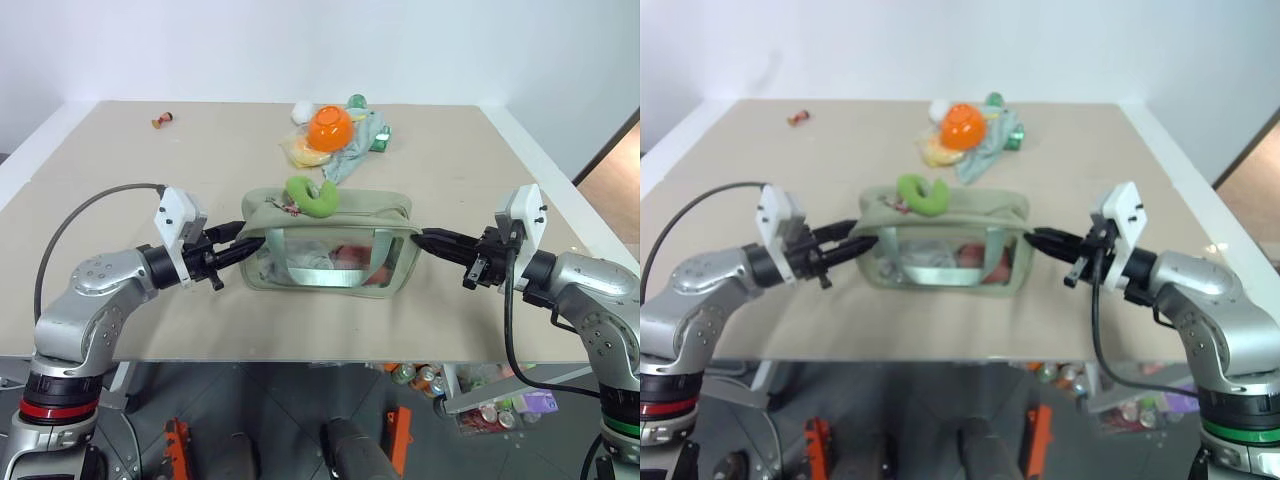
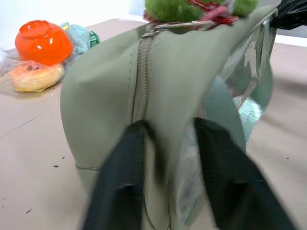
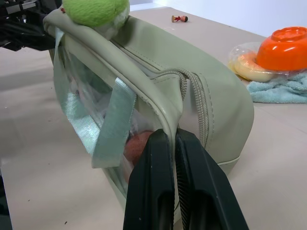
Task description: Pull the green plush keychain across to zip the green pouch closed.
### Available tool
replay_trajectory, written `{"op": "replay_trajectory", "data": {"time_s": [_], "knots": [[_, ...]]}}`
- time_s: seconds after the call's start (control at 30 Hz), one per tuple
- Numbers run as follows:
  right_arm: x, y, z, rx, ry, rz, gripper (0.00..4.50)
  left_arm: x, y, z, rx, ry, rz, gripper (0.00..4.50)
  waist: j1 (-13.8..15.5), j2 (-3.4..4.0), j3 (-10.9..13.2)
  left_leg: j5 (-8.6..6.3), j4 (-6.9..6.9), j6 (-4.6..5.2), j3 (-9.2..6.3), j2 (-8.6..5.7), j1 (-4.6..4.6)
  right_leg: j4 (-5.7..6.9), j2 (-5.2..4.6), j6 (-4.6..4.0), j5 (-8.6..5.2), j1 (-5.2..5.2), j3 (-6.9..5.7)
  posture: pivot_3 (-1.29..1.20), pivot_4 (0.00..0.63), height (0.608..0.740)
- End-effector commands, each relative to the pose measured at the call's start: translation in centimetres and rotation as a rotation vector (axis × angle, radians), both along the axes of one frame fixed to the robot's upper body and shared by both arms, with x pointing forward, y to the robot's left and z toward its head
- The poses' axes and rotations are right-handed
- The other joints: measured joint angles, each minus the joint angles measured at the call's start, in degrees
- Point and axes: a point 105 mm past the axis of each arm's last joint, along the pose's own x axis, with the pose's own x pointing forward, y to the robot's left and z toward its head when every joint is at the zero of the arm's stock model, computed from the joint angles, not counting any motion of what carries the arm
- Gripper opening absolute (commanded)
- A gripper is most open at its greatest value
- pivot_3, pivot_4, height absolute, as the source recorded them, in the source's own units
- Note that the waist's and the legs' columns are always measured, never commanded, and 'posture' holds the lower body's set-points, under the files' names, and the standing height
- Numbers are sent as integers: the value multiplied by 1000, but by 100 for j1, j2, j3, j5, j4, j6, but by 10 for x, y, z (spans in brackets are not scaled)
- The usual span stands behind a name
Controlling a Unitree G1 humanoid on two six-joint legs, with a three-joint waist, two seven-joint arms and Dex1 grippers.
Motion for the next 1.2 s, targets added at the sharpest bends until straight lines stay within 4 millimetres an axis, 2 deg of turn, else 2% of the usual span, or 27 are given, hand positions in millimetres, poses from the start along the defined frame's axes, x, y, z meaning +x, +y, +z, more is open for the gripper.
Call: {"op": "replay_trajectory", "data": {"time_s": [0.03,0.1,0.23,0.27,0.37,0.4,0.5,0.53,0.6,0.63,0.77,0.87,1.0,1.2], "knots": [[-8,5,12,48,-8,35,0,0,-2,13,3,-65,-14,19,0,0,0,0,0,0,0,0,0,0,0,0,0,0,0,0,150,738],[-10,4,13,85,32,44,0,0,-3,14,9,-69,-13,19,1,0,0,0,0,0,0,0,-2,0,-1,0,0,0,0,0,150,738],[-15,3,14,94,87,63,1339,1,-3,14,22,-74,-14,0,5,0,0,0,0,0,-1,-1,-4,-1,-1,1,-1,0,0,0,150,738],[-17,1,15,97,99,66,1845,1,-3,13,24,-73,-14,0,5,0,0,0,0,0,-1,-1,-4,-1,-1,1,-1,0,0,0,150,738],[-17,-8,23,93,82,39,2620,2,-2,12,33,-71,-9,0,11,0,0,0,0,0,-1,-2,-4,-1,-2,1,-1,-1,0,0,150,738],[-18,-12,27,98,94,37,3123,3,-2,11,40,-70,-7,0,13,0,0,0,0,0,0,-3,-5,-2,-3,1,-1,-1,0,0,150,738],[-17,-19,56,96,23,26,4100,4,-1,9,52,-71,-9,0,15,1,1,0,1,0,4,-6,-5,-3,-8,2,-1,-1,4,0,150,738],[-18,-12,75,82,-46,53,4443,4,-1,8,58,-71,-10,0,3,2,1,0,0,0,7,-6,-4,-3,-7,2,-1,-2,6,0,150,738],[-16,5,100,46,-169,83,4443,5,-1,8,60,-71,-8,0,-18,11,6,1,0,2,15,-7,-1,-3,-6,-2,4,-7,16,0,150,738],[-16,20,103,22,-201,116,4443,5,-1,8,56,-72,-8,0,-20,12,6,2,-1,4,14,-7,1,-3,-4,-4,6,-8,17,0,150,738],[-7,72,89,-11,-226,209,4443,5,-3,9,42,-76,-9,0,-15,-16,-11,5,-10,8,-10,1,7,-2,6,-25,-6,-2,-4,0,150,738],[0,101,69,-40,-226,240,4443,4,-5,10,25,-74,-10,0,-4,-10,-7,5,-10,8,-5,-5,-14,-3,-4,-11,-1,-14,1,0,150,738],[11,117,58,-75,-234,237,4443,1,-9,7,18,-71,-18,0,58,-9,-7,2,-8,3,-5,-12,-38,-5,-20,9,-9,-28,-4,0,150,738],[22,126,65,-94,-276,226,4443,-1,-11,6,17,-73,-22,0,101,-9,-6,0,-8,2,-6,-17,-38,-7,-26,9,-14,-27,-7,0,150,738]]}}
